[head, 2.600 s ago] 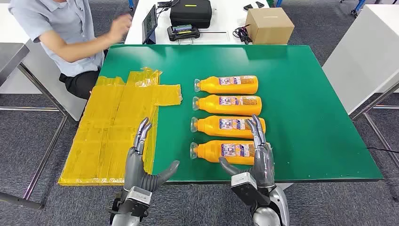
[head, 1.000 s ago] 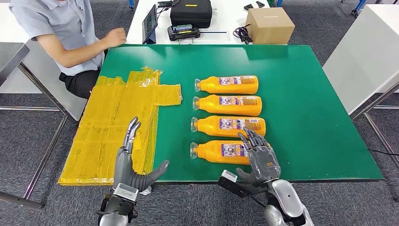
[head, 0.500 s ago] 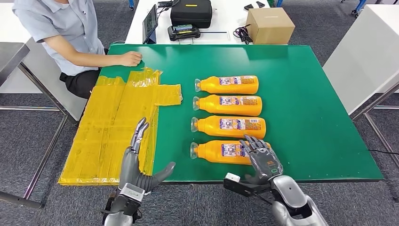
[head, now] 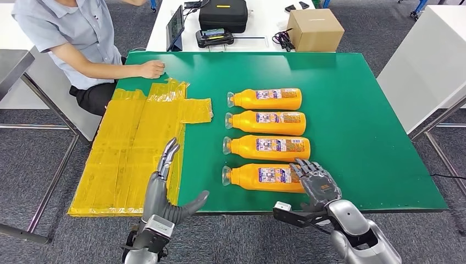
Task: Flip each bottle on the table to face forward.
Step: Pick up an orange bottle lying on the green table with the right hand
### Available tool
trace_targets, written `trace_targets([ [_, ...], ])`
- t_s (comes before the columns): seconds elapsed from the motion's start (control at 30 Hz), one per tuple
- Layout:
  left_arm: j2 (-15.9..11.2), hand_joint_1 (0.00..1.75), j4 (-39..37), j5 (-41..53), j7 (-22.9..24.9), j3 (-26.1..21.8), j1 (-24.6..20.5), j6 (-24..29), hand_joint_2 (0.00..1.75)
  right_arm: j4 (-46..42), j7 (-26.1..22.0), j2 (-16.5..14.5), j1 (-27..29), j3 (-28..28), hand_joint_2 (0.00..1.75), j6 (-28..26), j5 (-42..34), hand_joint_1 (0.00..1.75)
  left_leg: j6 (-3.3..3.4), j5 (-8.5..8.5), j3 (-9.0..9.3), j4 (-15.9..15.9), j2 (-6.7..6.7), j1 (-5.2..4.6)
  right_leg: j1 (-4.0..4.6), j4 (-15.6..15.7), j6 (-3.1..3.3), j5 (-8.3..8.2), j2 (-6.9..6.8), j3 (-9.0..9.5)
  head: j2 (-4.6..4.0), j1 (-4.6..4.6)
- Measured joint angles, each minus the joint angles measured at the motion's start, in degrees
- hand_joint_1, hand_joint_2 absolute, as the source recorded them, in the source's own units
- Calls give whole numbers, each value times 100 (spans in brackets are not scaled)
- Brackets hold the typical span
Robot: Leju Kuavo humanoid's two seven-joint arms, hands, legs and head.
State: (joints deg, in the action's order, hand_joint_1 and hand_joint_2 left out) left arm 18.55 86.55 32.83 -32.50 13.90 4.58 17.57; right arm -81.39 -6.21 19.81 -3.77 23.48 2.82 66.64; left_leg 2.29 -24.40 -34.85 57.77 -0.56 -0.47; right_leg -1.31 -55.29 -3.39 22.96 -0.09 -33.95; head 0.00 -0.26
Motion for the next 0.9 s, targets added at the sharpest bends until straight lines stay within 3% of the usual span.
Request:
trace_targets([
  [0.63,-48,0,-2,77,71,197,0,53,175,60,-16,26,-28,168,175,-62,-155,0,0,0,1,0,1,1,1,0,0,0,1,-1,0,0],
  [0.9,-106,0,-2,248,143,346,0,123,175,86,-221,-380,84,150,175,-496,-298,0,0,0,1,0,2,3,3,0,1,1,1,-2,0,0],
])
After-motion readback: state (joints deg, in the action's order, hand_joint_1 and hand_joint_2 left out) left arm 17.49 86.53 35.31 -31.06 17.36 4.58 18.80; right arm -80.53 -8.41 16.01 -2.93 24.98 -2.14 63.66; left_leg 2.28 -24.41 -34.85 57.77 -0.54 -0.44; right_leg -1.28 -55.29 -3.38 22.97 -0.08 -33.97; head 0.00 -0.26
